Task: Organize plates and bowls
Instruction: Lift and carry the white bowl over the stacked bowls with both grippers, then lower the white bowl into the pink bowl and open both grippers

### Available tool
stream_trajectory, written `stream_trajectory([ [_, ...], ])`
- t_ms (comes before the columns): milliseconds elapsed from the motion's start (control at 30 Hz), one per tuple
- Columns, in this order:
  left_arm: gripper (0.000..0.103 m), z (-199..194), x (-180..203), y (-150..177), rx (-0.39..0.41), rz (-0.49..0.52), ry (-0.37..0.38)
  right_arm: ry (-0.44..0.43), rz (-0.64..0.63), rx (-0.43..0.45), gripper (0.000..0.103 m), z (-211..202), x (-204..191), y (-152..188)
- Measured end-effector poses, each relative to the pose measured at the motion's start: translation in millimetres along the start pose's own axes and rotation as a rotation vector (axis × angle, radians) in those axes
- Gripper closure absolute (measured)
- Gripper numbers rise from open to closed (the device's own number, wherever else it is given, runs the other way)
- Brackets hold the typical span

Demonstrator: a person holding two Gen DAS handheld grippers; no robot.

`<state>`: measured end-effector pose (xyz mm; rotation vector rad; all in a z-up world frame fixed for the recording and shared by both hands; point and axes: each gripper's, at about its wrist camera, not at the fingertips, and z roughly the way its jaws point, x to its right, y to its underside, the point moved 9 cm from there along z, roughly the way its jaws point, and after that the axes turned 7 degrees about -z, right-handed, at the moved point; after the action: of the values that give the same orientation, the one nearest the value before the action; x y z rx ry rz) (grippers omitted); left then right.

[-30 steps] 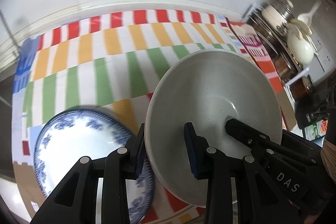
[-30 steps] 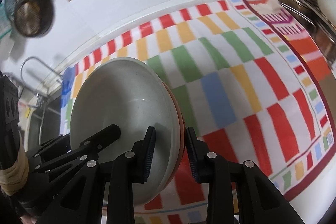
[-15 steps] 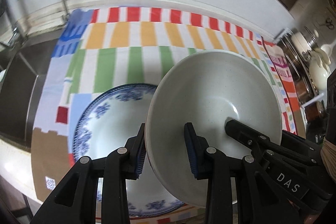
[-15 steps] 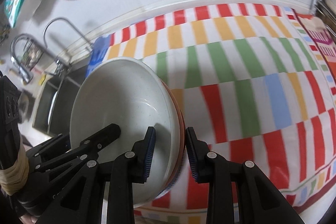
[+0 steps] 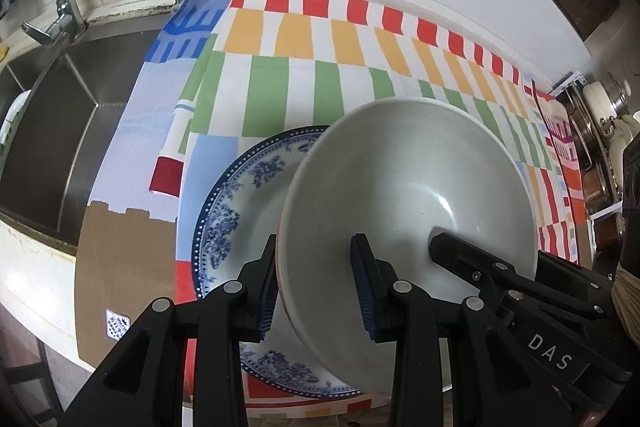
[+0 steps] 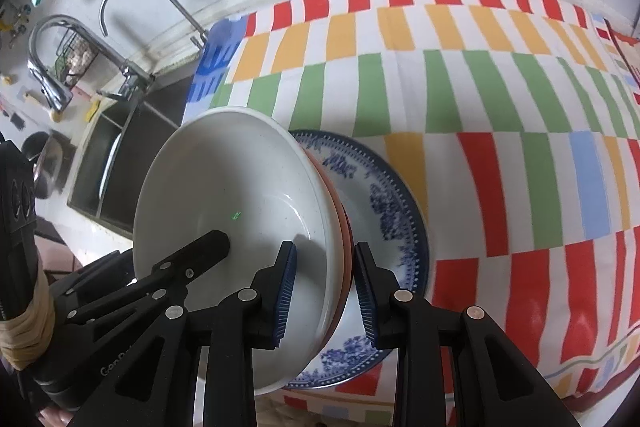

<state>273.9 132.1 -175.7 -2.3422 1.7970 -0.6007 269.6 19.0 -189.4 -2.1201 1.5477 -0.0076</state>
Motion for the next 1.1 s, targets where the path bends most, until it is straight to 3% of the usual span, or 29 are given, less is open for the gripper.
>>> stream_trajectory([
  [567, 0.068, 1, -1, -2, 0.017, 0.028, 0.022, 0.001, -0.005, 0.019, 0.071, 4, -3, -2],
  [667, 0.062, -2, 0, -2, 0.030, 0.043, 0.021, 0.013, -0.019, 0.049, 0.071, 0, -4, -3],
  [767, 0.054, -14, -3, -5, 0.090, 0.053, -0.001, 0.023, -0.025, 0.084, 0.060, -7, -4, -6],
  [833, 0.045, -30, -5, -7, 0.157, 0.057, -0.016, 0.043, -0.022, 0.123, 0.060, -17, -3, -7],
  [900, 0.040, -47, -4, -7, 0.223, 0.066, -0.031, 0.053, -0.018, 0.181, 0.059, -33, -2, -8],
  [1100, 0.026, -91, 2, 4, 0.392, 0.075, -0.060, 0.163, -0.049, 0.381, 0.041, -89, 3, -2],
])
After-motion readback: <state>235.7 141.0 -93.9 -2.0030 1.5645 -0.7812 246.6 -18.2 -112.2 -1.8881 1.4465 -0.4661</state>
